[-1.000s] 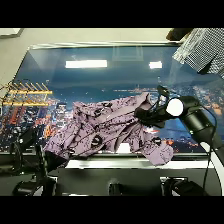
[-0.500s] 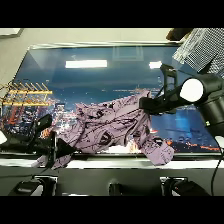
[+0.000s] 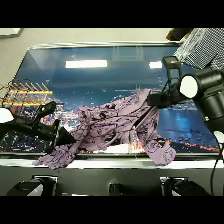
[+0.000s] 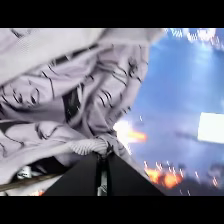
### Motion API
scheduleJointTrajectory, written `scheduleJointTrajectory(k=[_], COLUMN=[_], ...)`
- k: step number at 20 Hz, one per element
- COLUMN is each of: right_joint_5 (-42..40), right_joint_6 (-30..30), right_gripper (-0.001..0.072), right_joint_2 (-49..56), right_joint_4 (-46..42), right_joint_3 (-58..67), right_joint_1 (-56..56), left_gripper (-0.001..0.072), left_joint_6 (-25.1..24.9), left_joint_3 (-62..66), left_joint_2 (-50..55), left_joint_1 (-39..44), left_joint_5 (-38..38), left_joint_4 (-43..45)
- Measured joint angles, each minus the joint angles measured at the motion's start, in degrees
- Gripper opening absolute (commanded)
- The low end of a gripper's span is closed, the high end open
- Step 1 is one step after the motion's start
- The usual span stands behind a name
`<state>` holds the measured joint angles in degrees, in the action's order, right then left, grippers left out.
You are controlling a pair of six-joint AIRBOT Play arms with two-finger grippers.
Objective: Fold the clothes and pants, and hang the long-sleeved shirts on hangers.
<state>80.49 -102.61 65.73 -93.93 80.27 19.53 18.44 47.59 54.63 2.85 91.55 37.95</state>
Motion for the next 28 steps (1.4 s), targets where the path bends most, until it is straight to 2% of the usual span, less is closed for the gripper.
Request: scheduleJointTrajectory(k=[7,13,17,23,28], right_joint_5=[-3.54,0.79,4.9,5.92,1.22], right_joint_6=[4.46,4.37,3.5,4.46,6.12], right_gripper=[0.0036,0.0036,0.0036,0.0036,0.0036], right_joint_2=[-1.31,-2.21,-2.32,-1.14,2.05], right_joint_4=[13.75,18.32,16.13,0.85,6.95], right_joint_3=[3.5,12.41,16.09,17.4,17.53], right_joint_1=[-0.02,-0.04,0.0,-0.02,-0.02], left_gripper=[0.0022,0.0022,0.0021,0.0022,0.0022], left_joint_6=[-2.6,-4.79,-5.01,-4.72,-4.9], left_joint_3=[1.38,1.53,1.6,3.98,5.03], left_joint_2=[6.73,10.23,11.02,11.26,12.0], left_joint_1=[2.38,4.66,3.82,1.18,5.44], left_joint_5=[-3.85,-5.68,-5.97,-1.68,-4.72], left_joint_4=[-4.66,-7.48,-5.81,-4.11,-4.44])
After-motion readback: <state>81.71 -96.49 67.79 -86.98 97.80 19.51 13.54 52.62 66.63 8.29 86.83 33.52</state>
